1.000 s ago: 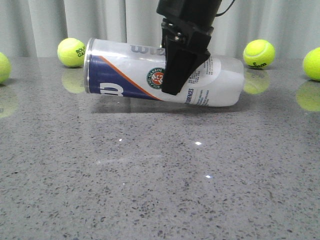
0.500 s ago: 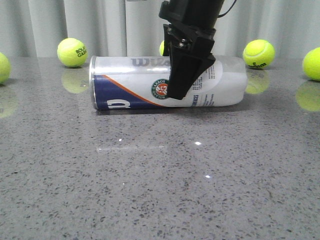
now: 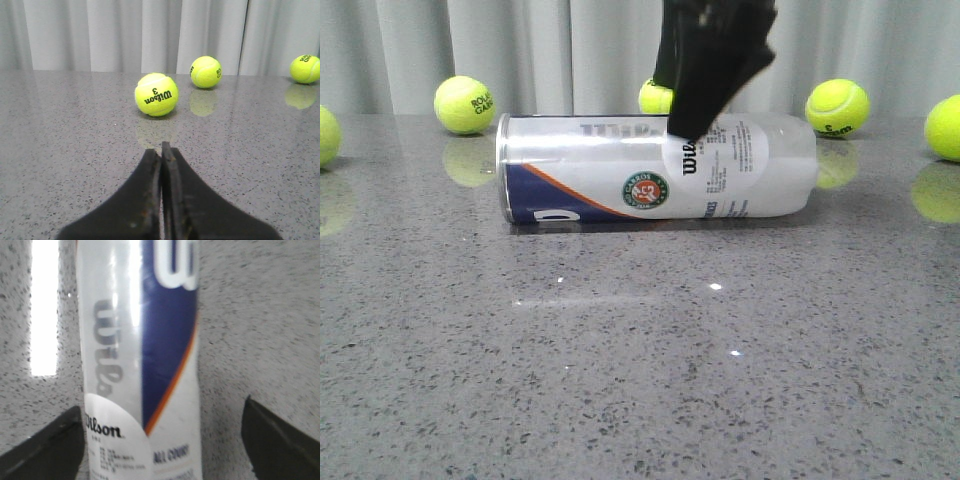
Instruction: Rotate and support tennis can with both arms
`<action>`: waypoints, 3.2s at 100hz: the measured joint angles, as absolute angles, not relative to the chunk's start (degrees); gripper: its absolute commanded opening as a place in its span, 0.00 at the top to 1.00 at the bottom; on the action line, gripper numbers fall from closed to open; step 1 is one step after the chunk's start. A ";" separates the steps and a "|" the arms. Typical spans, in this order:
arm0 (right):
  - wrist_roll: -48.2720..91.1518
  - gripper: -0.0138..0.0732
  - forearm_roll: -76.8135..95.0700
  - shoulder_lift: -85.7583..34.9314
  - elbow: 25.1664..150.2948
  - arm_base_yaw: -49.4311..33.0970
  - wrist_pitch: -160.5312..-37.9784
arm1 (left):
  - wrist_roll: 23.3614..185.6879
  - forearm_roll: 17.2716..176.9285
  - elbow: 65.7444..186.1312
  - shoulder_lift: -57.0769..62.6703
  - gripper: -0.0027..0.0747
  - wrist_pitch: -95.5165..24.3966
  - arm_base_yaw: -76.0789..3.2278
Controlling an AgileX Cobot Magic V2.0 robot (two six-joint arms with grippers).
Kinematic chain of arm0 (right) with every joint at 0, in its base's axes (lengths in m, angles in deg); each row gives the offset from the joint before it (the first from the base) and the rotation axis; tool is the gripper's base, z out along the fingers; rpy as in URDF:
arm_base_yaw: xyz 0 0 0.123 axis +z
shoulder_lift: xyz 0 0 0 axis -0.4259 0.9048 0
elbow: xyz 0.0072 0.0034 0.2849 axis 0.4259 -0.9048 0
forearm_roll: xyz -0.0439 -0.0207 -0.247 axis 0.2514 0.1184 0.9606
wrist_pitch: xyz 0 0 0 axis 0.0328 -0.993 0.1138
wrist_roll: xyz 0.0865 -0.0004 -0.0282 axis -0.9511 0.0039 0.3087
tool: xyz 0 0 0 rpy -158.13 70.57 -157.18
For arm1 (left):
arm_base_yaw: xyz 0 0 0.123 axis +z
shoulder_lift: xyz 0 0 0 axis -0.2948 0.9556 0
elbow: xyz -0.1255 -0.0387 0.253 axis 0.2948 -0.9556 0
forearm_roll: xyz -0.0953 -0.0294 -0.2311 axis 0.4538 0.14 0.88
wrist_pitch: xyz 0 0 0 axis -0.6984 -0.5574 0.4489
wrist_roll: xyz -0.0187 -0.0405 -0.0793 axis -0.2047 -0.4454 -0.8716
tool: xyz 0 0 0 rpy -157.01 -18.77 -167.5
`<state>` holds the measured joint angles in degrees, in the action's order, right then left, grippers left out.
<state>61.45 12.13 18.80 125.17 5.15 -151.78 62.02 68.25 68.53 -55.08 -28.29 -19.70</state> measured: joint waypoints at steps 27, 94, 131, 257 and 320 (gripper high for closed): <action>49.89 0.91 12.25 13.57 125.17 5.15 -155.25 | 62.02 68.25 68.53 -55.08 0.99 -28.29 -19.70; 1.78 0.91 12.25 -7.41 102.42 3.52 -138.29 | 62.02 68.25 68.53 -55.08 0.99 -28.29 -19.70; 1.61 0.91 15.13 -28.22 75.41 3.52 -115.84 | 62.02 68.25 68.53 -55.08 0.99 -28.29 -19.70; 1.74 0.91 16.37 -64.50 53.23 3.52 -103.97 | 62.02 68.25 100.05 -36.23 0.95 -72.58 -19.81; 1.74 0.91 16.37 -64.50 53.23 3.52 -103.97 | 78.40 107.33 110.25 -8.80 0.33 -81.19 -19.81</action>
